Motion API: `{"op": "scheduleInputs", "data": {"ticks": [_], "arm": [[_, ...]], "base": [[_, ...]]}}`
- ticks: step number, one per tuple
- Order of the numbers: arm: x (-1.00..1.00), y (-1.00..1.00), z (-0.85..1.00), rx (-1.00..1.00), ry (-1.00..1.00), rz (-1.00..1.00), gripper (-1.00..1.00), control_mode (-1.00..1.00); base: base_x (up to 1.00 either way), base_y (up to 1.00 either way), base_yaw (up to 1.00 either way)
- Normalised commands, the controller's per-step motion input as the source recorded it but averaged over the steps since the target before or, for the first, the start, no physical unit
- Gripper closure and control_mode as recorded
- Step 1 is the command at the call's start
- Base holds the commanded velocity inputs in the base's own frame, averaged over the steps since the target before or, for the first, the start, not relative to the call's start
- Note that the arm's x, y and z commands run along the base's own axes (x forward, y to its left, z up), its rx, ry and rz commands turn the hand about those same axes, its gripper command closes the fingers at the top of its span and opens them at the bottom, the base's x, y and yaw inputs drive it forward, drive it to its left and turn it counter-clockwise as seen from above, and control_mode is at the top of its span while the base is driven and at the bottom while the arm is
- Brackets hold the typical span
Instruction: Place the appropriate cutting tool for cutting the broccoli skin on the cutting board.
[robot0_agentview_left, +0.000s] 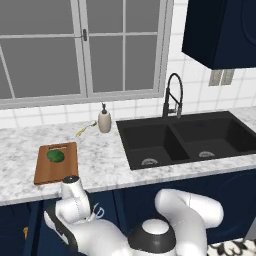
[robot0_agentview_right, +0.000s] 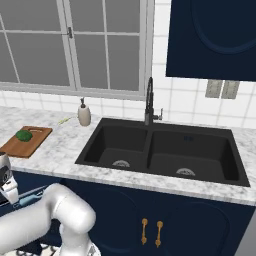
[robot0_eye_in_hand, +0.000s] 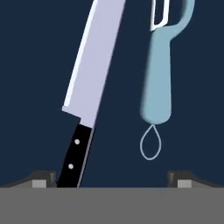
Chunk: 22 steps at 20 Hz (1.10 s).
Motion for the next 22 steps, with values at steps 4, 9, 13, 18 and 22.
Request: {"op": "scheduleInputs", "data": {"ticks": [4, 9, 13, 18, 22], "arm": [[0.0, 0.25, -0.24, -0.04, 0.1, -0.09, -1.0, -1.0], [-0.01, 0.26, -0.3, -0.06, -0.01, -0.05, -1.0, -1.0], [0.0, 0.31, -0.36, -0.09, -0.1, -0.07, -1.0, -1.0], [0.0, 0.13, -0.27, -0.05, -0.11, -0.05, -1.0, -1.0], [-0.04, 0.02, -0.3, -0.03, -0.02, -0.04, -1.0, -1.0]], "base": [[0.0, 0.0, 0.0], [0.0, 0.0, 0.0], [0.0, 0.0, 0.0], [0.0, 0.0, 0.0], [0.0, 0.0, 0.0]]}}
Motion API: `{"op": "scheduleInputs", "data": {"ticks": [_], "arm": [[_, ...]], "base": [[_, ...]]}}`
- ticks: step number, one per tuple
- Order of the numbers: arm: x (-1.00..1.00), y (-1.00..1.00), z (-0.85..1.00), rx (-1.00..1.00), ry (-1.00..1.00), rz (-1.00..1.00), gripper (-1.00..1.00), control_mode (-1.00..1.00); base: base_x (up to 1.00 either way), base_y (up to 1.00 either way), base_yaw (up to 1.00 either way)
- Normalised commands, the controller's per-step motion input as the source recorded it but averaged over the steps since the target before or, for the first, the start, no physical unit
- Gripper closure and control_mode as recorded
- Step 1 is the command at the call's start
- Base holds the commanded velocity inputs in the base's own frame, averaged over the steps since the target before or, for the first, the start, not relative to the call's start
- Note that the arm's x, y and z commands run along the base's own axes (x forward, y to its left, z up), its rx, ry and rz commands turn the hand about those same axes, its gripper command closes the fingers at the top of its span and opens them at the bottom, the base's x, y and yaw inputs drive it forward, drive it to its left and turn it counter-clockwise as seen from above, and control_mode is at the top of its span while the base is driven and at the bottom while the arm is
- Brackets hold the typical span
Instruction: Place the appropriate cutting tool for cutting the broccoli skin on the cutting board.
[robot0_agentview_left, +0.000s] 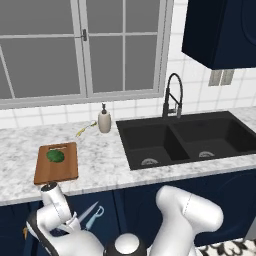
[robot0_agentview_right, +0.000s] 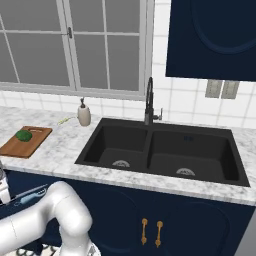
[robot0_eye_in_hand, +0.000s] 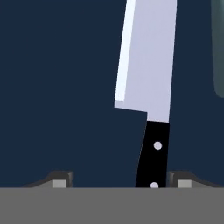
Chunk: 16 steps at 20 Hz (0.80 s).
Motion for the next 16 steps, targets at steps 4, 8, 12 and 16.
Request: {"op": "scheduleInputs", "data": {"ticks": [4, 8, 12, 16], "arm": [[-0.54, -0.02, -0.62, -0.02, -0.05, -0.02, -1.0, -1.0], [-0.67, -0.16, -0.73, 0.0, -0.1, -0.01, -1.0, -1.0], [-0.37, -0.11, -0.89, 0.0, -0.11, -0.03, 1.0, -1.0], [-0.07, -0.18, -0.82, 0.0, -0.01, -0.04, 1.0, -1.0]], "base": [[0.0, 0.0, 0.0], [0.0, 0.0, 0.0], [0.0, 0.0, 0.0], [0.0, 0.0, 0.0]]}}
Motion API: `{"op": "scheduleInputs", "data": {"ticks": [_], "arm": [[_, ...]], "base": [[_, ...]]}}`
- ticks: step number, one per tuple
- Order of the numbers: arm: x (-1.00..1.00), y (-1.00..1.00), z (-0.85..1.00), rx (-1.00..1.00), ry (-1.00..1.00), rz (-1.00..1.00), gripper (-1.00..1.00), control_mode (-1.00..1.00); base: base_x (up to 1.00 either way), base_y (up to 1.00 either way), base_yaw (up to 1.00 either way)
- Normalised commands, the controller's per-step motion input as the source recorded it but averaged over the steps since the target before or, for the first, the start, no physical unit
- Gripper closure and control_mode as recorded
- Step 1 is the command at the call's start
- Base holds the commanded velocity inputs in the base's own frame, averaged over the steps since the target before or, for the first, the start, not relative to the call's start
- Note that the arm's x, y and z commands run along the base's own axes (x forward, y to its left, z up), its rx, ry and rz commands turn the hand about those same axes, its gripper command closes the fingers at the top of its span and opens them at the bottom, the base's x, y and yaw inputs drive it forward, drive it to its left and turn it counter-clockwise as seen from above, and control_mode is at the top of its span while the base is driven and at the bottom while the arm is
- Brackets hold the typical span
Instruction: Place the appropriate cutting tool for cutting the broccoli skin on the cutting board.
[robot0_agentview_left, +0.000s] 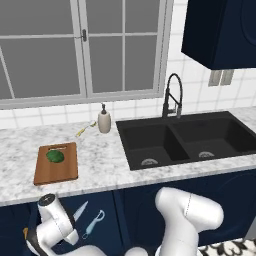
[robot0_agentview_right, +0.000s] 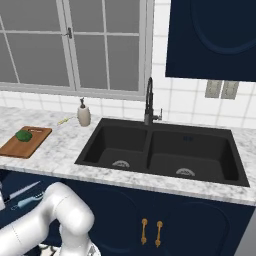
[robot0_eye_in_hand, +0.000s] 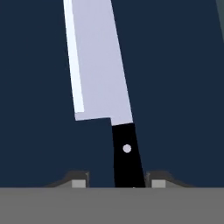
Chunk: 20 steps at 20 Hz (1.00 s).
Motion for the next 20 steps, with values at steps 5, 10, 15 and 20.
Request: {"op": "scheduleInputs", "data": {"ticks": [5, 10, 15, 20], "arm": [[-0.32, -0.11, -0.38, 0.0, 0.03, -0.06, 1.0, -1.0], [-0.71, -0.06, -0.09, 0.0, 0.04, -0.07, 1.0, -1.0], [-0.33, -0.1, 0.58, 0.0, 0.07, -0.03, 1.0, -1.0], [-0.35, -0.15, 0.96, 0.0, 0.01, -0.01, 1.0, -1.0]], "base": [[0.0, 0.0, 0.0], [0.0, 0.0, 0.0], [0.0, 0.0, 0.0], [0.0, 0.0, 0.0]]}}
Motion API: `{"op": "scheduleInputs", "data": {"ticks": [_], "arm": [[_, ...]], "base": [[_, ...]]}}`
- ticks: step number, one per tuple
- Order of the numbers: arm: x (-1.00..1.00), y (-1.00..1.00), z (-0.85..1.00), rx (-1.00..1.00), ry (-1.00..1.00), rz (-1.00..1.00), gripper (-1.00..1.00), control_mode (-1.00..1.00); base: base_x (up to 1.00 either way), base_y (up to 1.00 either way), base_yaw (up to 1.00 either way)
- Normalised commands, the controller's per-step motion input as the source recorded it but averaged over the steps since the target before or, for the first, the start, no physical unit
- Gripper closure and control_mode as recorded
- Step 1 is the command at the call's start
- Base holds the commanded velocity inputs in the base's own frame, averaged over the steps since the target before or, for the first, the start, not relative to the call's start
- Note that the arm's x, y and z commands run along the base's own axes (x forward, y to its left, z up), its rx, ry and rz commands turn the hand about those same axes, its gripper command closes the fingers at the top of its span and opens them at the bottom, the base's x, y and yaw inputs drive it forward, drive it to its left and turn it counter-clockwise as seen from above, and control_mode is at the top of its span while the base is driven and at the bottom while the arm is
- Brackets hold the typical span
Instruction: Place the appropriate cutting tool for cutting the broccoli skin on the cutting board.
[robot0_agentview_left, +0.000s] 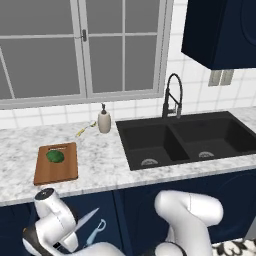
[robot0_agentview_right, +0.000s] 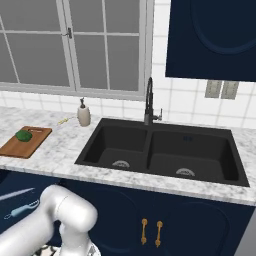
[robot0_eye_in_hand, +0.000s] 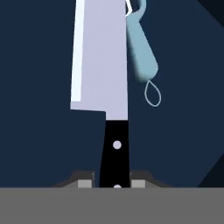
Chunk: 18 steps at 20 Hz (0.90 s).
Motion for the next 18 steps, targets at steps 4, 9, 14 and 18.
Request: {"op": "scheduleInputs", "data": {"ticks": [4, 9, 14, 18], "arm": [[-0.4, -0.26, 1.0, 0.0, 0.0, 0.0, 1.0, -1.0], [-0.4, -0.24, 0.95, 0.0, 0.02, 0.0, 1.0, -1.0], [-0.18, -0.27, 0.75, -0.01, 0.03, 0.01, 1.0, -1.0], [-0.02, -0.29, 0.74, -0.01, 0.0, 0.14, 1.0, -1.0]], "base": [[0.0, 0.0, 0.0], [0.0, 0.0, 0.0], [0.0, 0.0, 0.0], [0.0, 0.0, 0.0]]}}
